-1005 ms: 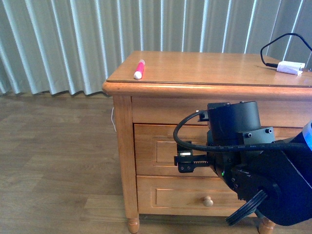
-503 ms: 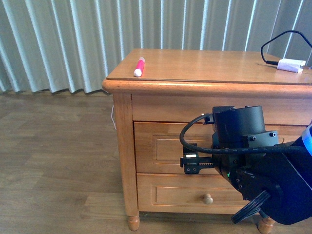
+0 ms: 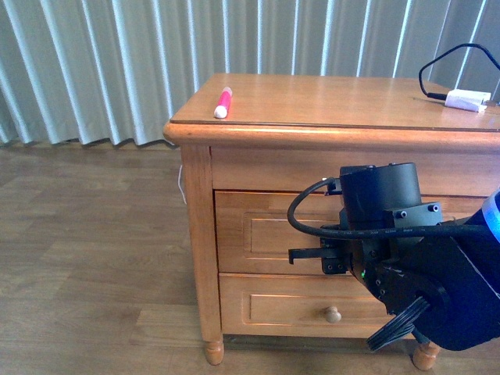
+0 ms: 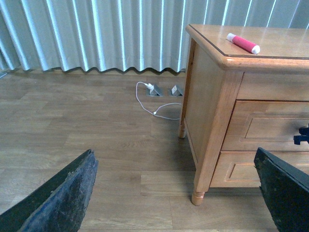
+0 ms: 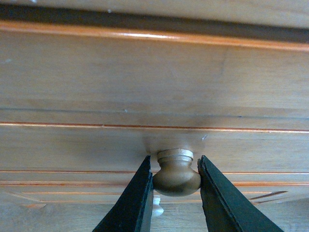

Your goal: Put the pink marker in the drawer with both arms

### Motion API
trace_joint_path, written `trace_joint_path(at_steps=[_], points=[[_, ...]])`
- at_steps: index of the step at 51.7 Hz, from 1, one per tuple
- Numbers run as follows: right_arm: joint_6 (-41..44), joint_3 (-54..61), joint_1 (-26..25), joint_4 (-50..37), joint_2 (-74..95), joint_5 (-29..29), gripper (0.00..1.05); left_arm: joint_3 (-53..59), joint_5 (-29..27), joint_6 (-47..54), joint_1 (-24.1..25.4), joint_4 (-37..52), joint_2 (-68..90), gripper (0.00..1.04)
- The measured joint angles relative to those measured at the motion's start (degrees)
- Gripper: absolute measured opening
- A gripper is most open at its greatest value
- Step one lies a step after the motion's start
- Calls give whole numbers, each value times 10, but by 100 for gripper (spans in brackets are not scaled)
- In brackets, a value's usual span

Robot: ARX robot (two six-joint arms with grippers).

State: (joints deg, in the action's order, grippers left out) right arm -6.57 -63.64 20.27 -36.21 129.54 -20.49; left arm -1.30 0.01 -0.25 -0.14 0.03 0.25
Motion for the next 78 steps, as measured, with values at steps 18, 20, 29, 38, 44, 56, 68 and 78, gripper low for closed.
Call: trace_joint_path(at_steps=[18,20,29,38,44,56,68,78], points=[[-13,5,0,14,-8,15,22,0,0,0,0,0,0,98],[-15,8,-1,14,-10,17,22,0,0,0,0,0,0,98],[-32,50,-3,1,-34,30,22,0,0,0,0,0,0,98],[-47,119,3,9,-85,33,21,0,0,0,0,0,0,98],[-51,169,7,15,-123,43,21,0,0,0,0,0,0,98],[-58,258,26,57,-207,46,21,0,0,0,0,0,0,98],[-73,323,48,71,-264,42,21,0,0,0,0,0,0,98],[-90,361,55,75,-304,55,37,0,0,0,0,0,0,98]])
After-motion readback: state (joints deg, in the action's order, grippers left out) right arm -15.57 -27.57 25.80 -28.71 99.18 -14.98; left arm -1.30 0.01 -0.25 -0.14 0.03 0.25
